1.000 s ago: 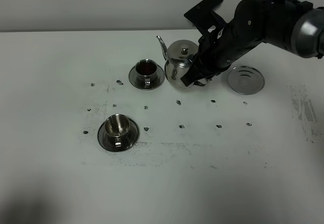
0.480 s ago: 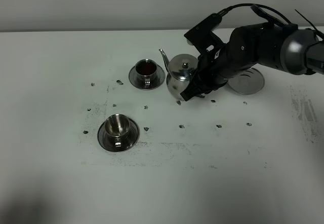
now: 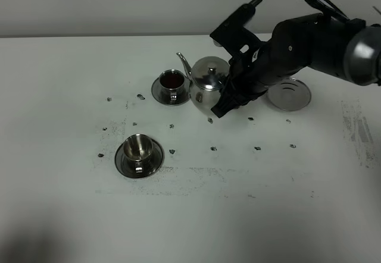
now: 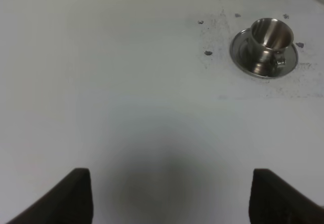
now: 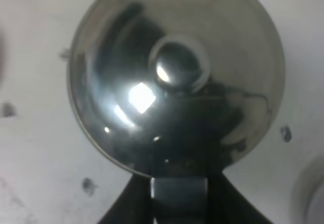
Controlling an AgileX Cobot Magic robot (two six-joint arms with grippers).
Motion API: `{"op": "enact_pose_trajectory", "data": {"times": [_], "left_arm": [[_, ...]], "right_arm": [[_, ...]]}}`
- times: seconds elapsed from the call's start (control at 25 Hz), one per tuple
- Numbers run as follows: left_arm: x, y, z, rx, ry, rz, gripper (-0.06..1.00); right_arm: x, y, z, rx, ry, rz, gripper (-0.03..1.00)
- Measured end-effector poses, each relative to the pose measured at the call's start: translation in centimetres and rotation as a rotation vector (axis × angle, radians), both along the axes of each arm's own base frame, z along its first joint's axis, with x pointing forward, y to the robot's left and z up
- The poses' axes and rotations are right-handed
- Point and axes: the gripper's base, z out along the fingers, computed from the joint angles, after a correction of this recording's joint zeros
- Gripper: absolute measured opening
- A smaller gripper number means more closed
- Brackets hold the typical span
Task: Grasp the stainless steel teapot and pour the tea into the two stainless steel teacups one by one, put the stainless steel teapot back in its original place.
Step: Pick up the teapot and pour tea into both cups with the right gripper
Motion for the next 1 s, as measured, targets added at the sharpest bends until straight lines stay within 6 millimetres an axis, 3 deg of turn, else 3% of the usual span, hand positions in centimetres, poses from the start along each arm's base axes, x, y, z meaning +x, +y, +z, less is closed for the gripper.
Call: {"op": "enact_pose_trajectory", "data": {"times": [0.12, 0.32, 0.68, 1.0], "left_arm": [[0.0, 0.0, 0.0, 0.000, 0.000, 0.000, 0.63], [0.0, 0.0, 0.0, 0.000, 0.000, 0.000, 0.63], [0.0, 0.0, 0.0, 0.000, 0.000, 0.000, 0.63], [0.0, 0.0, 0.0, 0.000, 0.000, 0.000, 0.63]], "right_arm": [[-2.4, -0.2, 1.6, -0.036, -0.077, 0.141, 0.20], [-3.9, -0.9, 1.4, -0.177, -0.124, 0.425, 0.20], [-2.9, 0.4, 2.8, -0.310, -0.253, 0.690, 0.20], [-1.7, 3.1, 1.9, -0.426, -0.179, 0.837, 0.20]]}}
